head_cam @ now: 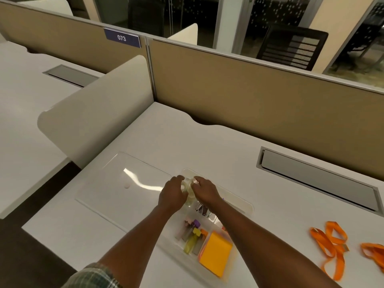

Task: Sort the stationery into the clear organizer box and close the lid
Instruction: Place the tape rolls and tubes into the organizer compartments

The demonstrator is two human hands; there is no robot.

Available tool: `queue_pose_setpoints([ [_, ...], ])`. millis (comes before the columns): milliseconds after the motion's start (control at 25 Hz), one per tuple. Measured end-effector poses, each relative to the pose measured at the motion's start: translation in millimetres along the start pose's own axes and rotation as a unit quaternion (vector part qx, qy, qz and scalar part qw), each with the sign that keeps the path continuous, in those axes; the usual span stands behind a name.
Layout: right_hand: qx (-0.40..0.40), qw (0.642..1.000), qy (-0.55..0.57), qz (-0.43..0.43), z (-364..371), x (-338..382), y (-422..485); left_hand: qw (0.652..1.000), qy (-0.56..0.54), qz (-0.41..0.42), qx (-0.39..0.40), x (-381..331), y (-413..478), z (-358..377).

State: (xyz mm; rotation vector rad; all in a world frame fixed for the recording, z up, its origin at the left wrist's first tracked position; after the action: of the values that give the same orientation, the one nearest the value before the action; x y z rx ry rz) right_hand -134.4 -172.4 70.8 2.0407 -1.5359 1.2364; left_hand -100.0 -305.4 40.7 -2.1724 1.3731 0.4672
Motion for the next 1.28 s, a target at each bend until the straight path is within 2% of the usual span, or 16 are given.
queue_pose_setpoints([
  [120, 0.027, 0.997, -0.069, -0.021, 3, -4, 6, 0.999, 0.039, 0.021, 0.014, 2, 3, 7],
  [240, 0.033, 0.996, -0.073, -0.029, 4, -10, 2, 0.999, 0.023, 0.04, 0.011, 0, -2, 11],
  [360, 0.017, 0.998, -0.062, -0.025, -2, -18, -6, 0.998, 0.005, 0.056, -0.014, -6, -8, 9],
  [600, -0.054, 0.998, -0.013, -0.027, -33, -42, -43, 0.997, 0.041, 0.064, -0.031, -34, -26, 13],
  [760, -0.089, 0.996, 0.011, -0.014, -62, -74, -84, 0.995, 0.031, 0.091, -0.028, -76, -51, 33],
  [880, -0.114, 0.993, 0.011, 0.003, -88, -107, -118, 0.989, 0.033, 0.144, -0.011, -116, -73, 59],
  [1280, -0.243, 0.966, 0.044, 0.079, -179, -230, -235, 0.964, 0.062, 0.244, 0.086, -239, -155, 175],
])
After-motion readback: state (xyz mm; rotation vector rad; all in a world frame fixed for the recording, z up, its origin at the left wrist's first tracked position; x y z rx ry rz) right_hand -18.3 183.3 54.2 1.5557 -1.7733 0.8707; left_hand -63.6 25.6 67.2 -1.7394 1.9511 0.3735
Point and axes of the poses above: each hand's wrist, its own y-axis towards the middle knuckle, its own z-axis out of the palm, x = y × z, the point moved 2 cm from there along y, towards the middle knuckle, and after that the axes turned 12 degrees about -z, right-handed, at the moved point
